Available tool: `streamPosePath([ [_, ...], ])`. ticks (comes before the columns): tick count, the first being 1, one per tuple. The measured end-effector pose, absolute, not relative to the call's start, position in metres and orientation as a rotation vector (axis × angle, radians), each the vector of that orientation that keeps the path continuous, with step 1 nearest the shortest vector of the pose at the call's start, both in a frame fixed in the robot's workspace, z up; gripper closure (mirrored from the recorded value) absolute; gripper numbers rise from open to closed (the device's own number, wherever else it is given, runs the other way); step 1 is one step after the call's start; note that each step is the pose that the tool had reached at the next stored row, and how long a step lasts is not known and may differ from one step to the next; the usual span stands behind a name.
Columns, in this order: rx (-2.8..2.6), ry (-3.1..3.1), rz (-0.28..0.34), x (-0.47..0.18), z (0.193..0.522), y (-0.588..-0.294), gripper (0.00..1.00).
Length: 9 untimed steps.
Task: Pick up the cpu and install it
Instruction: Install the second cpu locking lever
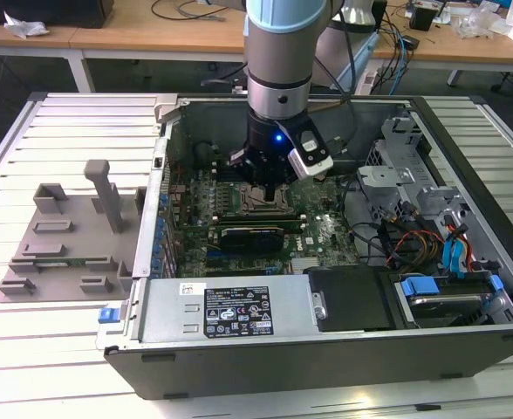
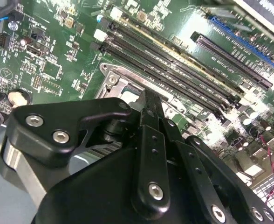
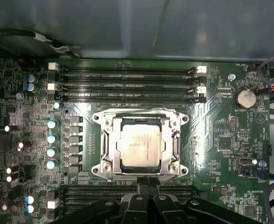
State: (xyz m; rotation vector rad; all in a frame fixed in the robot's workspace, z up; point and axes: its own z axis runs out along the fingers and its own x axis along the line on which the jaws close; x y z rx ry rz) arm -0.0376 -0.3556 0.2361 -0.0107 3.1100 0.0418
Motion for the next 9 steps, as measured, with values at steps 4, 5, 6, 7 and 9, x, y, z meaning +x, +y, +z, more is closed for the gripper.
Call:
streamPosePath([
  [4,-0.010,3.110,0.042,-0.0378,0.2360,-0.3642,0.89],
  [5,-0.010,3.110,0.042,-0.0382,0.2358,-0.3642,0.89],
  [6,-0.011,3.110,0.042,-0.0394,0.2352,-0.3643,0.89],
  [7,-0.011,3.110,0.042,-0.0413,0.2347,-0.3643,0.89],
  [9,-0.011,3.110,0.042,-0.0453,0.2337,-0.3642,0.89],
])
